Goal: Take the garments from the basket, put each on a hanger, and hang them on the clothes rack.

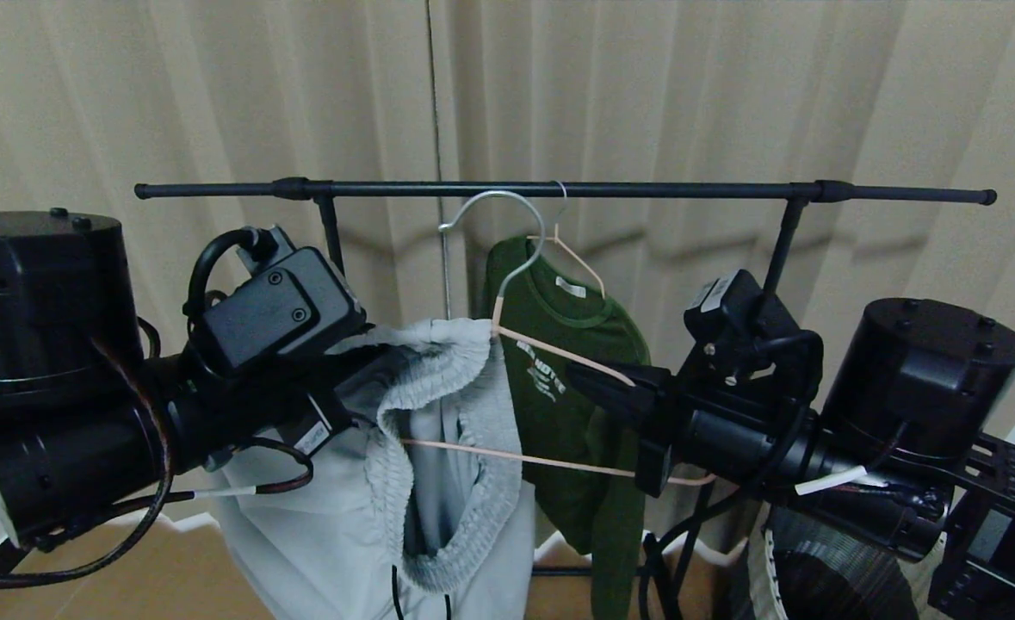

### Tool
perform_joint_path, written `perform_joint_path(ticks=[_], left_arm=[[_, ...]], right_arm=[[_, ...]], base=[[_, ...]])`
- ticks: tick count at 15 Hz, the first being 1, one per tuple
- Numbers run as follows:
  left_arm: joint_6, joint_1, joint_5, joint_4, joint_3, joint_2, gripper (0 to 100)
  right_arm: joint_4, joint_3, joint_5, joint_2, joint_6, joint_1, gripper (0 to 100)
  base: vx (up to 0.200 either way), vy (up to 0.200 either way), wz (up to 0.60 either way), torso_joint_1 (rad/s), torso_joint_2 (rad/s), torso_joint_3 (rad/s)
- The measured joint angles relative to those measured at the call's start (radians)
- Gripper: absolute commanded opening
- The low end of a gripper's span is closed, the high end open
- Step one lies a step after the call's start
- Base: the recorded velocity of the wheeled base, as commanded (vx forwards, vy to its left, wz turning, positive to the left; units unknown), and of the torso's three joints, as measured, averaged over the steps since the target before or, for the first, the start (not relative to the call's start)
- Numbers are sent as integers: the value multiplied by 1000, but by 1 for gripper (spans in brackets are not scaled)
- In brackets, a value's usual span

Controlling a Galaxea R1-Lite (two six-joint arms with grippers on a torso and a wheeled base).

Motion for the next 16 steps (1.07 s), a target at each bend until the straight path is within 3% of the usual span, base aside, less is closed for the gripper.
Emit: perform_joint_path(ticks=[3, 4, 8, 11, 12, 14, 16], left_arm=[[-4, 0, 2, -2, 2, 1, 0], [-5, 0, 3, -3, 6, 1, 0], [-6, 26, 27, -126, 69, 8, 0], [-30, 75, 163, -145, 92, 22, 0], [-55, 80, 174, -145, 94, 25, 0], [-181, 77, 178, -148, 83, 27, 0], [-239, 70, 176, -148, 69, 27, 0]], right_arm=[[1, 0, -1, 1, -1, 0, 0], [3, 1, -1, 1, -2, 0, 100], [1, 5, -8, -2, -2, -1, 100], [-1, 16, -9, -5, -1, -1, 100], [-5, 26, -9, -4, -2, 0, 100], [-45, 58, -7, 2, -10, 23, 100], [-64, 82, -3, 14, -11, 45, 100]], base=[[0, 0, 0, 0, 0, 0], [0, 0, 0, 0, 0, 0], [0, 0, 0, 0, 0, 0], [0, 0, 0, 0, 0, 0], [0, 0, 0, 0, 0, 0], [0, 0, 0, 0, 0, 0], [0, 0, 0, 0, 0, 0]])
